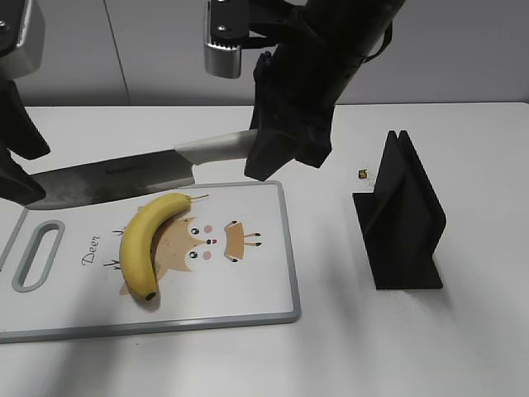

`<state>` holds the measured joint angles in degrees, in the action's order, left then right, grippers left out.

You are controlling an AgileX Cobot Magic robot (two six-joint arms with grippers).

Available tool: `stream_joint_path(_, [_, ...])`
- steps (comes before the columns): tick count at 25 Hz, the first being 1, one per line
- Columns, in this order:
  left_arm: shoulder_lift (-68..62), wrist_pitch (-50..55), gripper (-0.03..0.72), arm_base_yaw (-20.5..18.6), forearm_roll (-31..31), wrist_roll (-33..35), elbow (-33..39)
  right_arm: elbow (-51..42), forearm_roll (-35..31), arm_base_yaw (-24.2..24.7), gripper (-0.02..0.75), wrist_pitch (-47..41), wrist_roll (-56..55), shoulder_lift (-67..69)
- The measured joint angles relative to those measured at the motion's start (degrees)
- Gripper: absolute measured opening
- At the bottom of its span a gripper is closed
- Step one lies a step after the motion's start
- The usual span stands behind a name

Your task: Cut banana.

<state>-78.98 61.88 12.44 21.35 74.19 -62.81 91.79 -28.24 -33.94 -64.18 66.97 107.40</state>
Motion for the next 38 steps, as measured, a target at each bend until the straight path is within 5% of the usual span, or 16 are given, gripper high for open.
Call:
stream_joint_path(14, [-4.6,-1.9,0.485,0.0,-1.0,-0.4,0.0,0.1,-0.6,0.0,0.162,0.3,0.3,0.0])
stream_joint_path(18, [-4.8,-2.2,0.329,0.0,-1.0,-1.3,0.0,0.1,-0.7,0.0,0.162,0.6,0.3,0.1])
stream_joint_path(23, [-4.9,-1.7,0.017,0.0,-1.0,-1.5,0.0,0.2,-0.8,0.0,0.162,1.6,0.3,1.1])
stream_joint_path(38, [-11.0,-6.8,0.002,0.6,-0.5,-7.2,4.8,-1.6,6.7,-0.9,0.183,1.9,-12.4,6.0])
